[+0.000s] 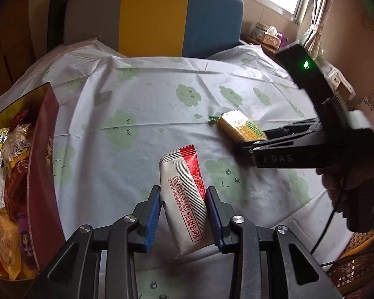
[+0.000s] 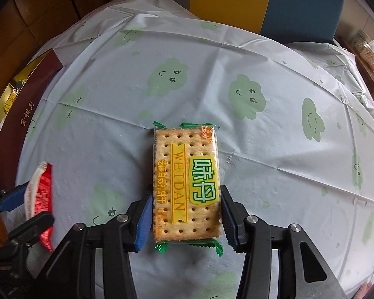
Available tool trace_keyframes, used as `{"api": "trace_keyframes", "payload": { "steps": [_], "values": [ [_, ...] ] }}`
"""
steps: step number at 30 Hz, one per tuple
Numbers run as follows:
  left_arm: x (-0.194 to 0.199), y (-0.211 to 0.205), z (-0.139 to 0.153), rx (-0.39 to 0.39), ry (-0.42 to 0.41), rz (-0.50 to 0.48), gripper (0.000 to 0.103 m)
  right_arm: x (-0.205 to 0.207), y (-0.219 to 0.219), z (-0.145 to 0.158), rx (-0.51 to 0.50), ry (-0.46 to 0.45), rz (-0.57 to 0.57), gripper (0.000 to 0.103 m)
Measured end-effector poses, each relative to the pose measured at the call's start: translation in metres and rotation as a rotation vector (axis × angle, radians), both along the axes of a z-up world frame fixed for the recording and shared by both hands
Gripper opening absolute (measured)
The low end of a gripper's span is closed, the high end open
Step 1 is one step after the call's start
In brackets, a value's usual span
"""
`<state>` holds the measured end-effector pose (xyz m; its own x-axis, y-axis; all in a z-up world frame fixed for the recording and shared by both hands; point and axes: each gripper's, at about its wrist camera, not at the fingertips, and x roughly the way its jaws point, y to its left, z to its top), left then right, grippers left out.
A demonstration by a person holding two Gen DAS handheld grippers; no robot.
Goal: Organize snacks
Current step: 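Carry the Rolls Kiss packet into the gold tin and open the left gripper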
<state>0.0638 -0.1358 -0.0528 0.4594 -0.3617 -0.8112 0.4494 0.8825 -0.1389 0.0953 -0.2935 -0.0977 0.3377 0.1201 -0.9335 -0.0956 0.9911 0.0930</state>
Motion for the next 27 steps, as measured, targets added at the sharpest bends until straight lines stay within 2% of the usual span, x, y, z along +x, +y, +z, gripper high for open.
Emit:
{"api": "trace_keyframes", "payload": {
  "steps": [6,12,16,22,27],
  "values": [
    [-0.008,0.020,0.022,-0.033,-0.028,0.037,0.036,-0.006,0.001,0.002,-0.039,-0.023,0.016,0.049],
    [-0.012,0.045,0.043,-0.033,-0.076,0.076,0.036,-0.012,0.011,0.002,-0.081,-0.052,0.047,0.048],
    [-0.009,0.076,0.053,-0.029,-0.089,0.139,0.036,-0.016,0.013,0.002,-0.095,-0.062,0.050,0.048],
    [0.004,0.150,0.059,-0.031,-0.086,0.314,0.037,-0.020,0.018,0.004,-0.105,-0.070,0.050,0.048],
    [0.020,0.225,0.050,-0.018,-0.037,0.499,0.037,-0.019,0.016,0.004,-0.109,-0.070,0.052,0.048]
  ]
}}
